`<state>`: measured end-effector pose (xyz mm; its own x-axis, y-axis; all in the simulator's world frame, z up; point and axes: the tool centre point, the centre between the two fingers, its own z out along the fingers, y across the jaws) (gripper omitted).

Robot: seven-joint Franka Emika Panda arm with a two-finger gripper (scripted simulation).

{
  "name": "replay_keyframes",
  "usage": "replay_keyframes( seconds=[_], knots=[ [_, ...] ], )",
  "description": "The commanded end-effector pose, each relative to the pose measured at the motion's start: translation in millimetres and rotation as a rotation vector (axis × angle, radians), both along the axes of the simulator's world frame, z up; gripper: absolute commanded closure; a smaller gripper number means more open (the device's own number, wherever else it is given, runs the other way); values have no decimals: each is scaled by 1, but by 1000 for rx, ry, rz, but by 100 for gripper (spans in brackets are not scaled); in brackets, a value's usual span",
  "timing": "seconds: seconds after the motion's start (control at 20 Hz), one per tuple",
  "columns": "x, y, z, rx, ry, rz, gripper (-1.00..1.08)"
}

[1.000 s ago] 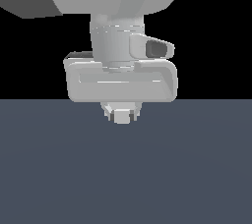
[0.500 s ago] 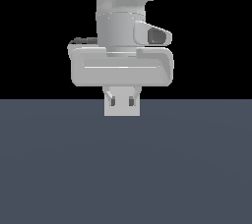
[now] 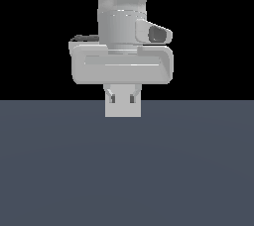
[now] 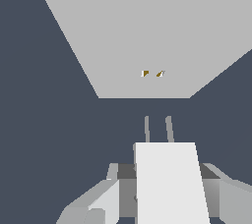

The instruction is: Plug the charger into the wall socket.

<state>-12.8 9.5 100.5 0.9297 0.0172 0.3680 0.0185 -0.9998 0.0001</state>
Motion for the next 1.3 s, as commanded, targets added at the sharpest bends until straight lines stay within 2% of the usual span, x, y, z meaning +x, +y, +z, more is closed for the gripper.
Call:
replay_keyframes(
  seconds=[0.0,0.45,1.0,1.25],
  knots=[
    [0,0,0,0,0,0,108],
    [4,1,0,0,0,0,108],
    [40,1,0,1,1,-1,108],
    [49,1,-1,1,1,-1,108]
  ],
)
